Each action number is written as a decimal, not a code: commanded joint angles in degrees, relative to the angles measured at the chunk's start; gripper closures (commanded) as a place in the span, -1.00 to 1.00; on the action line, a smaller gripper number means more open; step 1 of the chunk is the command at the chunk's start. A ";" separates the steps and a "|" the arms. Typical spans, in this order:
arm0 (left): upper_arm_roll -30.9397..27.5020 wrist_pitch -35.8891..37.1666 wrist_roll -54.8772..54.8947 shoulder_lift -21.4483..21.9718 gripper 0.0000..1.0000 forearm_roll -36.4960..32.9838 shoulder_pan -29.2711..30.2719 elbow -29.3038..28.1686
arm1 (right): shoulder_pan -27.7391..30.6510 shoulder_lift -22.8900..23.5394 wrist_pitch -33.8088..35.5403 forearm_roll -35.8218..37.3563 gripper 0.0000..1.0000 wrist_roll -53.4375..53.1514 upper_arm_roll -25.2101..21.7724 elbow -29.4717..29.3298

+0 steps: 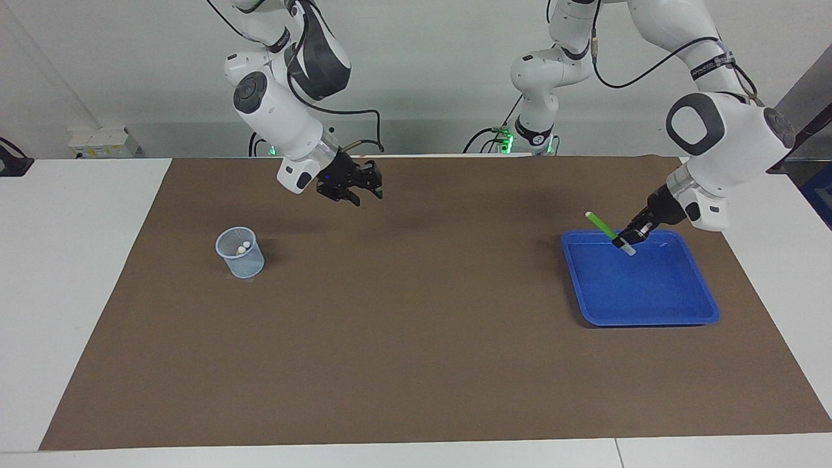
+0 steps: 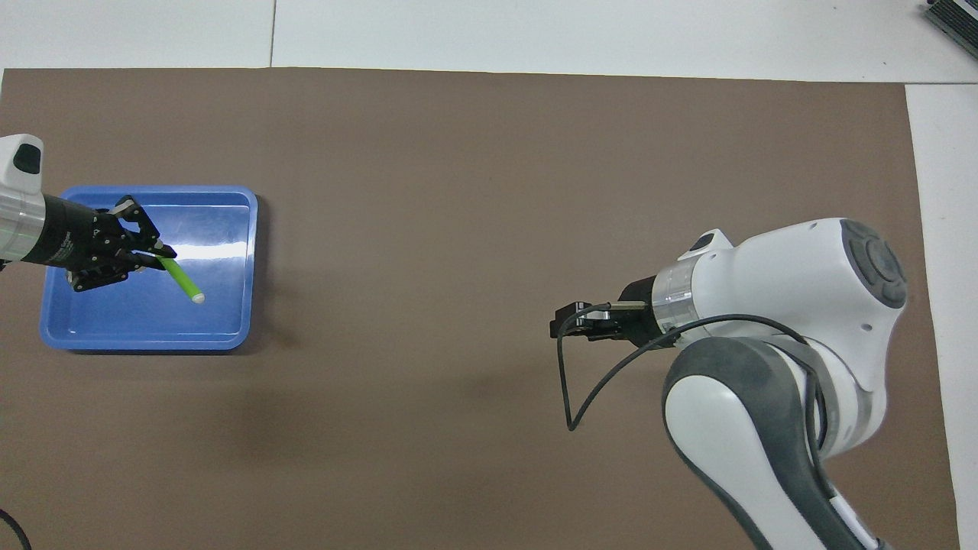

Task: Transfer and insert pens with both arms
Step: 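Lift the green pen toward the right gripper while the right gripper approaches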

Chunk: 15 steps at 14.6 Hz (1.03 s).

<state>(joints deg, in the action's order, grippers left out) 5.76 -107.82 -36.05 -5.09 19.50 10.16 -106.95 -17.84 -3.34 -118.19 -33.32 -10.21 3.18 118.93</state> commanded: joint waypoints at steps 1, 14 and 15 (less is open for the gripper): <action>-0.66 1.99 -11.81 4.55 1.00 3.08 -3.29 -1.50 | -4.12 -0.44 -5.45 -4.11 -0.21 -9.10 0.07 0.60; -0.58 6.65 -45.67 13.26 1.00 18.03 -12.79 -5.81 | -19.15 4.04 -34.19 -22.23 -0.28 -23.88 0.51 -6.96; -0.58 6.74 -46.65 13.44 1.00 18.03 -13.15 -5.99 | -20.91 4.39 -36.21 -22.14 -0.28 -24.33 0.51 -7.22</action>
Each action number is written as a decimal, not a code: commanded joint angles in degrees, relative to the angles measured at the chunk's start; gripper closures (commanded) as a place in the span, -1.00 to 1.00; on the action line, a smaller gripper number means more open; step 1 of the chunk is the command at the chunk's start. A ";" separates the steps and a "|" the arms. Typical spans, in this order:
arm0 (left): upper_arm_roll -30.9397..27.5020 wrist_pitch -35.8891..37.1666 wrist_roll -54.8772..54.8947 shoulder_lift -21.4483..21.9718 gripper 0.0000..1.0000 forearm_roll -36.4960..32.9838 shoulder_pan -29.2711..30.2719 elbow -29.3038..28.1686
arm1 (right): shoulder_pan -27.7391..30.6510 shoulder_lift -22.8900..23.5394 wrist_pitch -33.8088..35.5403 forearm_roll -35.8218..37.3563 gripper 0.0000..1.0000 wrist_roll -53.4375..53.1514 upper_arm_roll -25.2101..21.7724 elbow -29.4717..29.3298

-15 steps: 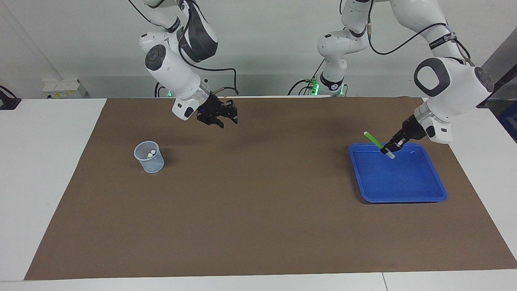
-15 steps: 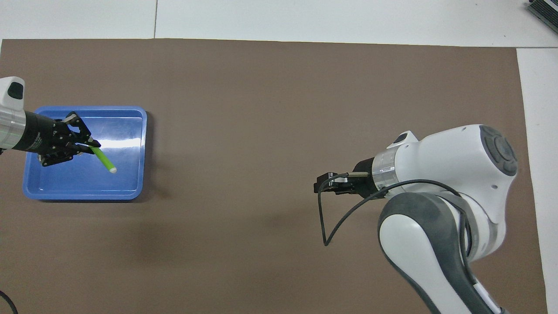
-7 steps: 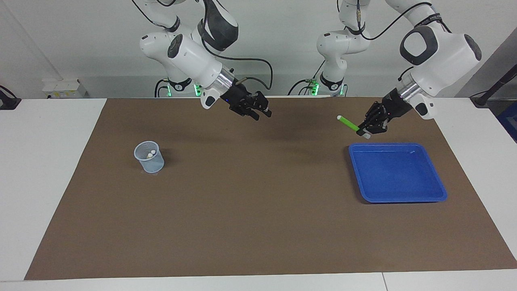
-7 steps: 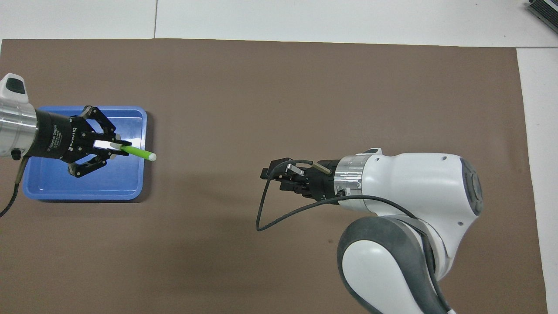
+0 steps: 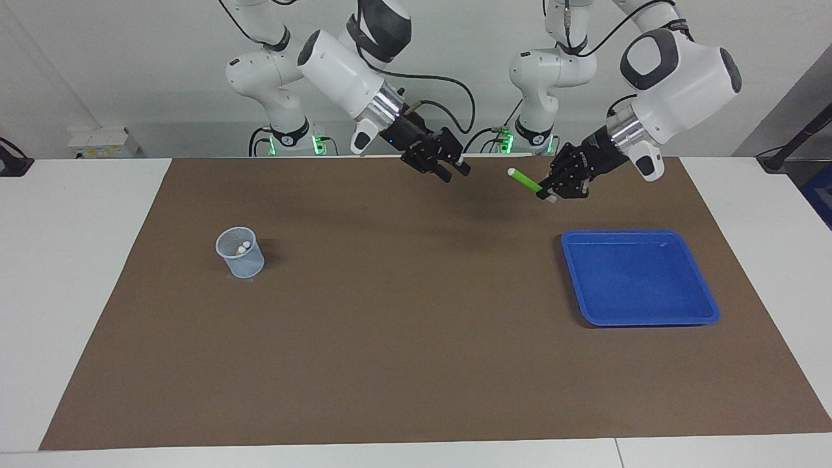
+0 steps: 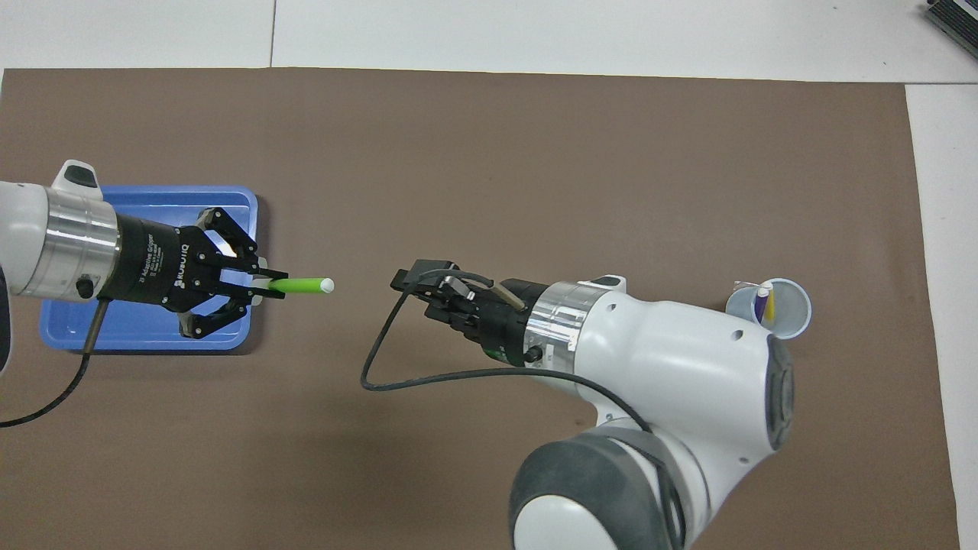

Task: Transfer and insert pens with both arms
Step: 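Grasp the green pen's free end with the right gripper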

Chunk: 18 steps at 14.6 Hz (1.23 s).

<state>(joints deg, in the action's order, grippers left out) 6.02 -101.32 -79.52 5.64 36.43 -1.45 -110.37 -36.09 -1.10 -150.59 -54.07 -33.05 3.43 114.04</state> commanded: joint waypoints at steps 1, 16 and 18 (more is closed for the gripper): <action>-0.83 0.24 -3.89 3.14 1.00 1.10 -1.71 -3.01 | -4.41 2.68 -5.84 -1.39 -0.29 -1.49 0.26 -2.42; -0.92 2.97 -4.51 4.99 1.00 1.10 -1.98 -4.07 | -7.51 8.31 -8.23 -0.34 0.14 -0.52 0.26 -7.34; -0.92 3.40 -4.51 4.99 1.00 1.10 -1.98 -4.07 | -7.59 8.31 -8.32 -0.34 0.14 -0.61 0.26 -7.34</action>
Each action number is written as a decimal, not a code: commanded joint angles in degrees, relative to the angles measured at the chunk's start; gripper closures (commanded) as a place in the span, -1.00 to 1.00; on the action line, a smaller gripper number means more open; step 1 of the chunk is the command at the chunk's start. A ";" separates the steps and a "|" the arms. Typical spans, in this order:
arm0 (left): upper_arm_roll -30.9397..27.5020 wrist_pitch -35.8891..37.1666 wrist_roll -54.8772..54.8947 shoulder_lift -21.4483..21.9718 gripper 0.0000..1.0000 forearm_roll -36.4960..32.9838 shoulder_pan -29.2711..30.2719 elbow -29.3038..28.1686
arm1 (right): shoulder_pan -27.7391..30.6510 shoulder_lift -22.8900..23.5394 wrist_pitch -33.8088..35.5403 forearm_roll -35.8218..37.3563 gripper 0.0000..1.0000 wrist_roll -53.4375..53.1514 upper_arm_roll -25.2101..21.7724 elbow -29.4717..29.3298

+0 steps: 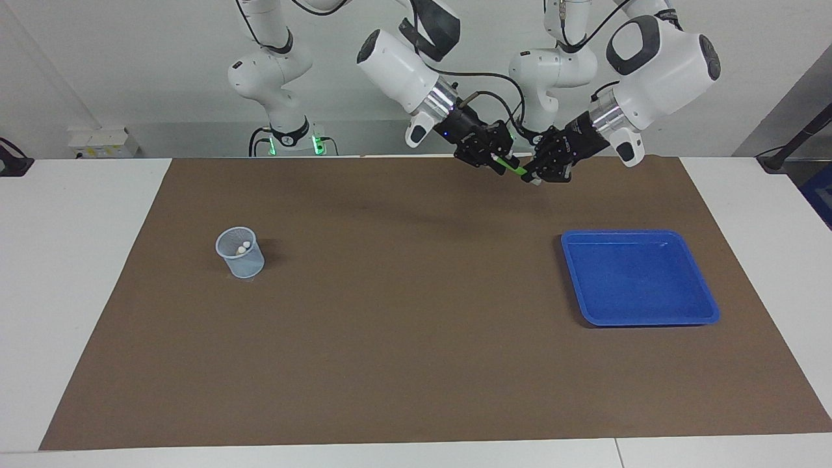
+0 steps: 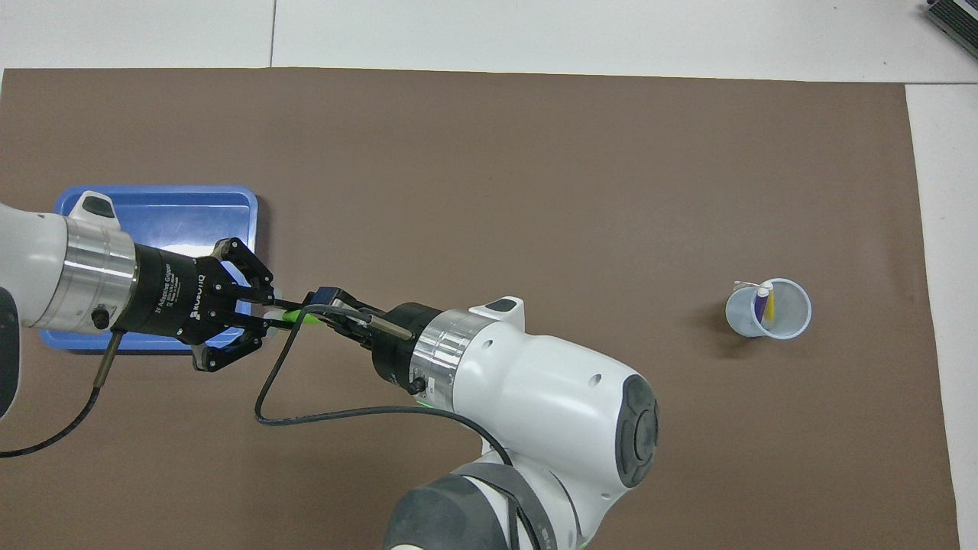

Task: Transfer and insert pens with both arms
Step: 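Grasp the green pen's free end with the right gripper, then open the left gripper while the right gripper pulls the pen away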

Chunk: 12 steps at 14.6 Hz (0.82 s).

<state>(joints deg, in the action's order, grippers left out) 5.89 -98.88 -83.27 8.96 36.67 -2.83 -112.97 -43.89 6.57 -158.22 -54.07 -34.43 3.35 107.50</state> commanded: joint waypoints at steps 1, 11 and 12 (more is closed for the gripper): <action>-0.79 0.96 -0.75 1.67 1.00 0.94 -0.60 -1.47 | 0.12 0.64 -0.60 -0.34 0.14 0.77 0.34 -0.81; -0.79 1.67 -0.75 2.20 1.00 0.95 -0.34 -1.38 | 0.03 0.64 -0.60 -0.34 0.25 0.94 0.34 -0.54; -0.79 1.67 -0.75 2.20 1.00 0.95 -0.34 -1.38 | 0.03 0.64 -0.60 -0.34 0.25 0.85 0.34 -0.54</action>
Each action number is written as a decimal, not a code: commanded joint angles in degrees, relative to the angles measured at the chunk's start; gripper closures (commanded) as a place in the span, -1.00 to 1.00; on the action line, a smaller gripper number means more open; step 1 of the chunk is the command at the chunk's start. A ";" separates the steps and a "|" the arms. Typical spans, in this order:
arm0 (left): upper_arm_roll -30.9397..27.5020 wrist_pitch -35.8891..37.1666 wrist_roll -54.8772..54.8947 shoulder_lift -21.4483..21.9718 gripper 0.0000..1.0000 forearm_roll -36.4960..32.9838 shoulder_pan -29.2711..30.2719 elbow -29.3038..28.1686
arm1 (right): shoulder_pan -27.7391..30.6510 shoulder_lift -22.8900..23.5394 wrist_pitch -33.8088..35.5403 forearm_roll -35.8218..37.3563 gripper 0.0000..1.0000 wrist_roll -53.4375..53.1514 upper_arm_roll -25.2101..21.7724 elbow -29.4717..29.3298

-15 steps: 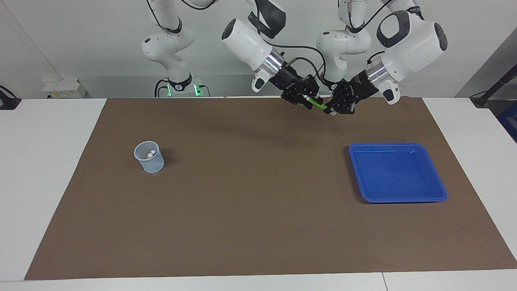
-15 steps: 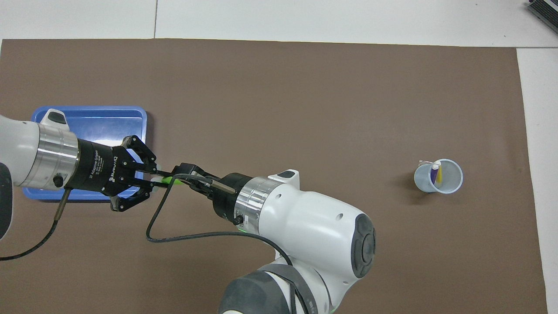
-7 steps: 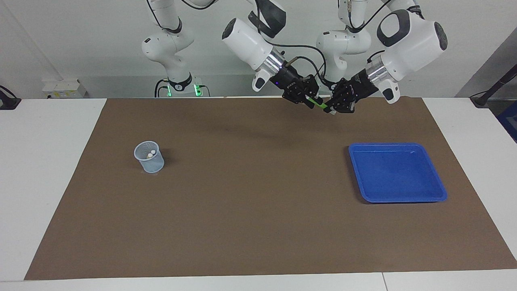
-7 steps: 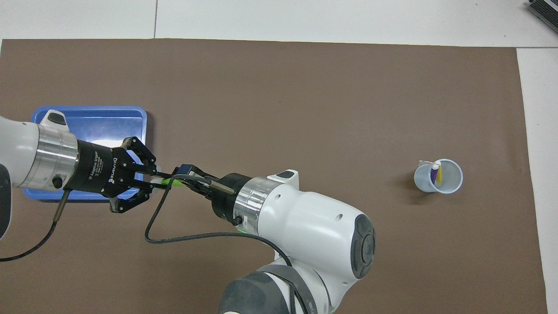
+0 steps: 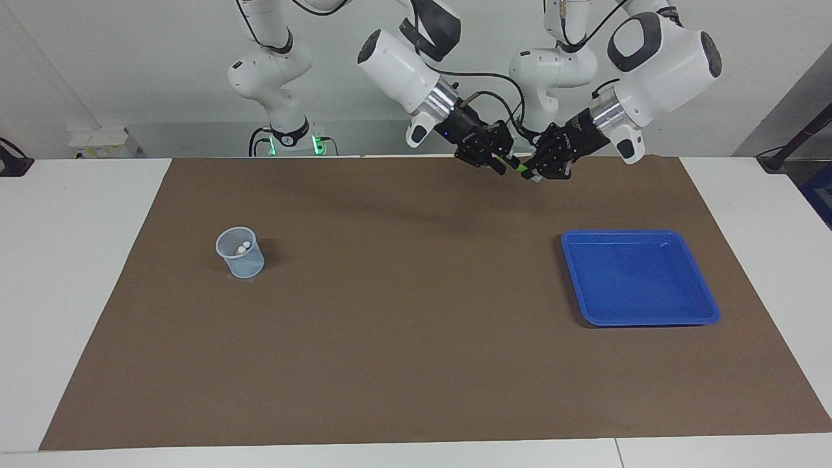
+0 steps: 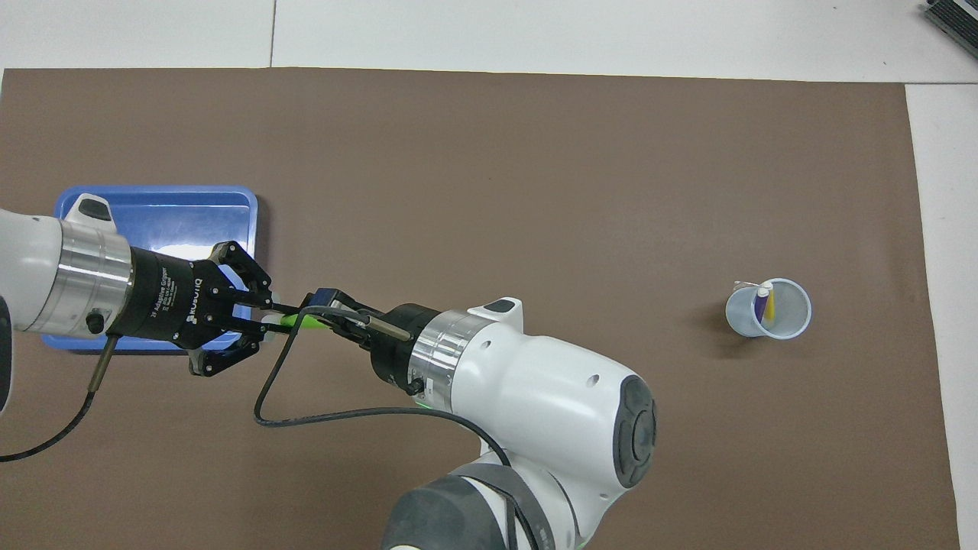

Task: Transfer and insert pens with both arms
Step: 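Open the left gripper while the right gripper pulls the pen away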

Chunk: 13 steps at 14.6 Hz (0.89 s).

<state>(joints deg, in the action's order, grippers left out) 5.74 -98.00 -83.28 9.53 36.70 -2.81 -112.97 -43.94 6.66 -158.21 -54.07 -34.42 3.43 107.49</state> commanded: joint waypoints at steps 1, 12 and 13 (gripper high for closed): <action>-0.64 0.79 -0.74 1.63 1.00 0.92 -0.44 -1.29 | 0.08 0.46 -0.60 -0.33 0.25 0.76 0.26 -0.53; -0.64 0.79 -0.74 1.63 1.00 0.92 -0.53 -1.38 | -0.88 0.28 -0.60 -0.42 0.98 0.76 0.26 -0.09; -0.64 0.79 -0.74 1.63 1.00 0.92 -0.53 -1.38 | -0.80 0.28 -0.60 -0.42 1.00 0.76 0.26 -0.09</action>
<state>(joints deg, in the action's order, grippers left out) 5.61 -97.41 -83.28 9.70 36.67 -2.80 -113.20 -44.20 6.68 -158.22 -54.07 -34.39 3.51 107.41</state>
